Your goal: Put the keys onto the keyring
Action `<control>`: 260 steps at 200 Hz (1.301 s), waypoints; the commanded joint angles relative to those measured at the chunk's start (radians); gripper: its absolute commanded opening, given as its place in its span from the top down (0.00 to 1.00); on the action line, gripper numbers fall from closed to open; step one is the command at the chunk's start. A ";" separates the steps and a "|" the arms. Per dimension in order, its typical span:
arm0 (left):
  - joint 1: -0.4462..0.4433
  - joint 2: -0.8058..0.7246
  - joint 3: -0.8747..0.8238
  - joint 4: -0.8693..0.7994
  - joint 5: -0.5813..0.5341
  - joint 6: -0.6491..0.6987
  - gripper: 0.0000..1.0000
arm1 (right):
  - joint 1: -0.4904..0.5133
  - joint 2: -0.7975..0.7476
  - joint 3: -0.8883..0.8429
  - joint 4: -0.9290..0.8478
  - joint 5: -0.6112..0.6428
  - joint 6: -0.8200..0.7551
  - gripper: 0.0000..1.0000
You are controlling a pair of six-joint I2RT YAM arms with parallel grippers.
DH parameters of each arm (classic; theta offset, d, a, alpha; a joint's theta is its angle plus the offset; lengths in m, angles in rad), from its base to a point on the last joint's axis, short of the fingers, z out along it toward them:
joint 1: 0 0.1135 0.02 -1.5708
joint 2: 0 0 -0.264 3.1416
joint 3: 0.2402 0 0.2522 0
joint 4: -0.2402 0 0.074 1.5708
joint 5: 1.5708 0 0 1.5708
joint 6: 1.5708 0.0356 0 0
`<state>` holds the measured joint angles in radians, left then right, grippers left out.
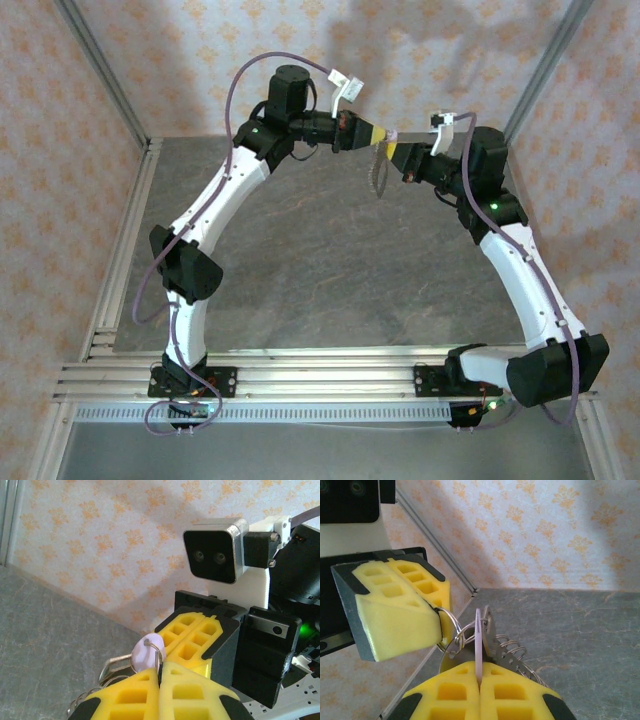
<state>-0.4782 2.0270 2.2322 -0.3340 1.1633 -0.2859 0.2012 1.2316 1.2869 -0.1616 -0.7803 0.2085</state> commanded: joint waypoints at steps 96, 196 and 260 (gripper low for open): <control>-0.016 0.015 0.046 -0.001 0.022 0.013 1.00 | -0.056 -0.013 0.018 0.069 -0.042 0.056 1.00; -0.019 0.014 0.047 -0.015 0.024 0.017 1.00 | -0.030 -0.006 0.050 0.017 0.030 0.004 1.00; -0.020 0.010 0.045 -0.032 0.029 0.034 1.00 | -0.059 0.002 0.064 0.025 0.045 0.024 1.00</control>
<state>-0.4911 2.0392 2.2436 -0.3492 1.1507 -0.2794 0.1688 1.2331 1.3079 -0.1684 -0.7891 0.2310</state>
